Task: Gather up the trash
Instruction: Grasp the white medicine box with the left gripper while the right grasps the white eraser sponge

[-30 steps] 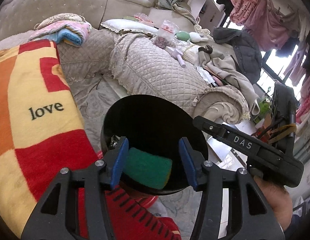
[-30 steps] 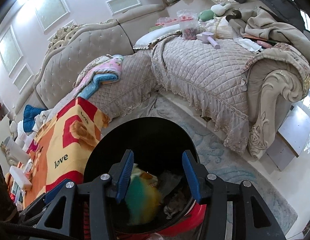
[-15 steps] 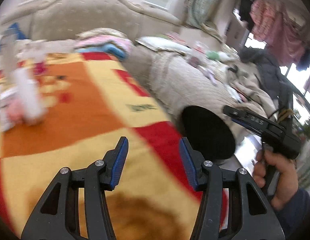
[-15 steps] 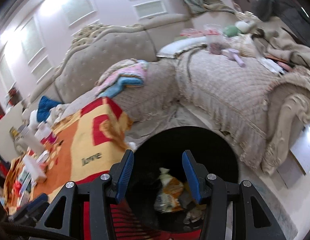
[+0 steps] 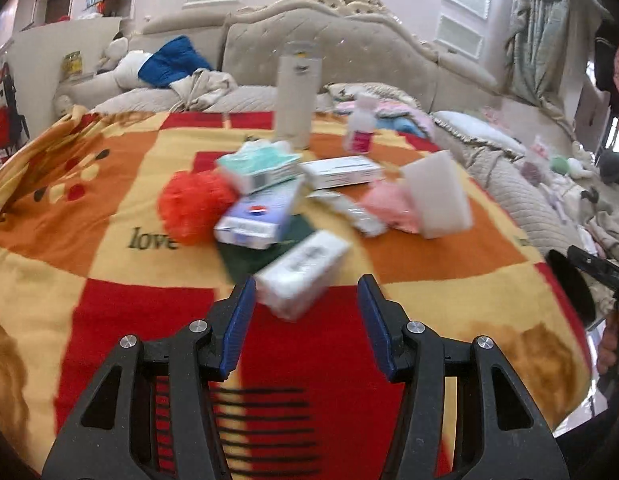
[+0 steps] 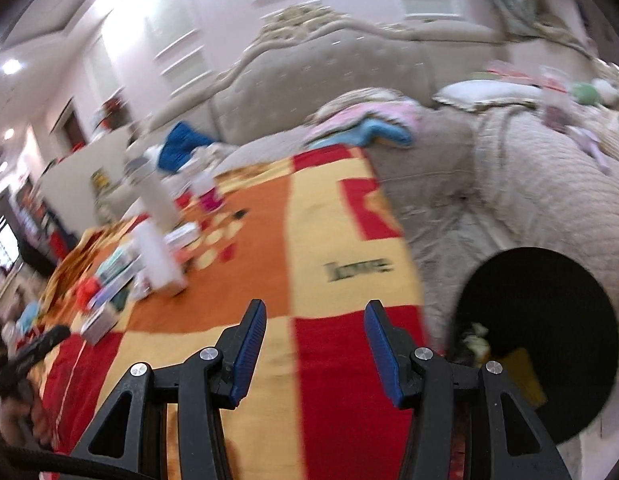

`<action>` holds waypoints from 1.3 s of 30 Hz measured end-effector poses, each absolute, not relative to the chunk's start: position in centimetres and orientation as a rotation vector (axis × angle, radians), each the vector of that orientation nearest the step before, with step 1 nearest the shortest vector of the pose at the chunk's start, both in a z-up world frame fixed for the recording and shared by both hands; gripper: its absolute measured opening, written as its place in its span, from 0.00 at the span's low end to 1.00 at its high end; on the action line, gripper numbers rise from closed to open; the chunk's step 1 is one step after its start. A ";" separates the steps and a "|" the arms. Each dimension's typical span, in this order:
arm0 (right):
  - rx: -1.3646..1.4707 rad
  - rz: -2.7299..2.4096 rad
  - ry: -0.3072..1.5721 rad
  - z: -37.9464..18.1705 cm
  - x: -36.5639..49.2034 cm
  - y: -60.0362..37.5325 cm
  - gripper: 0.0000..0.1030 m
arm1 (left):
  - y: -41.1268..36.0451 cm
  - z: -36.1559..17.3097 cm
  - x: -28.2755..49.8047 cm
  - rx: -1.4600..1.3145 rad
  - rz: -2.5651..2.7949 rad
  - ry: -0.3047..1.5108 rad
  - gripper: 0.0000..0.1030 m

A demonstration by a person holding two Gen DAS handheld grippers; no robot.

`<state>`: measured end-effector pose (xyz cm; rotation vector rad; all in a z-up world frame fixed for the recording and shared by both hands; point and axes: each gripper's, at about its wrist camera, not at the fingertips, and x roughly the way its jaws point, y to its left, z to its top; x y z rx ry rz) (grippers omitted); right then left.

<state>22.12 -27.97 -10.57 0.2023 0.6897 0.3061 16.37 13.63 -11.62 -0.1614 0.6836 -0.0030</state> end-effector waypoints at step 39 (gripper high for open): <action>-0.051 0.637 0.729 -12.8 31.0 -8.9 0.28 | 13.1 -14.0 19.3 -0.212 -0.139 0.767 0.36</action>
